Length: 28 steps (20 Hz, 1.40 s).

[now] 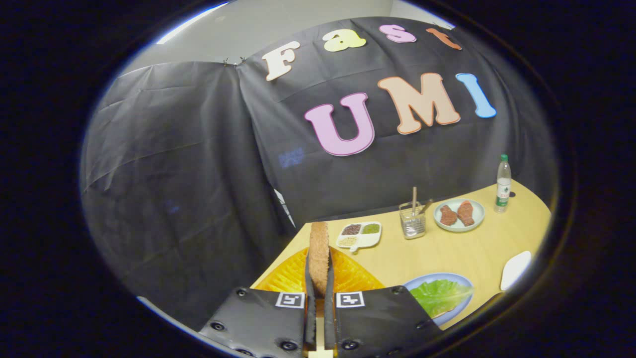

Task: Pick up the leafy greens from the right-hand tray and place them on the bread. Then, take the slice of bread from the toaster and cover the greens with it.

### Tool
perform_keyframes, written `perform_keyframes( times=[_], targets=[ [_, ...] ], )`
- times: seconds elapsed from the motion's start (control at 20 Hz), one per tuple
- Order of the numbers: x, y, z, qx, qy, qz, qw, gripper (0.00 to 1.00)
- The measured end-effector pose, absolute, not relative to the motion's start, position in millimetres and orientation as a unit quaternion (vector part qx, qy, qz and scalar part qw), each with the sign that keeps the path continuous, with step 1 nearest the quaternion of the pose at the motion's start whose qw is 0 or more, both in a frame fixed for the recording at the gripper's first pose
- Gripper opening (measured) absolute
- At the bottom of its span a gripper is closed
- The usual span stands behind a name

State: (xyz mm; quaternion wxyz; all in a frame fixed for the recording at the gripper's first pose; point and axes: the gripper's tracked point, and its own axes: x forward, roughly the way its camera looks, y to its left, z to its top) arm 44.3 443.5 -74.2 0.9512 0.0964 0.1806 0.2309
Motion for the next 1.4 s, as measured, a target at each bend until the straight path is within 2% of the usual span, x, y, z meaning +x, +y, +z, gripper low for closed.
perform_keyframes(
  times=[0.6,1.05,1.4],
  targets=[
    [61.2,334.2,-124.4,0.125,0.215,0.134,0.959,0.09],
    [71.3,306.9,-197.4,0.198,0.265,0.105,0.938,0.09],
    [79.9,277.9,-243.8,0.141,0.278,0.062,0.948,0.10]
  ],
)
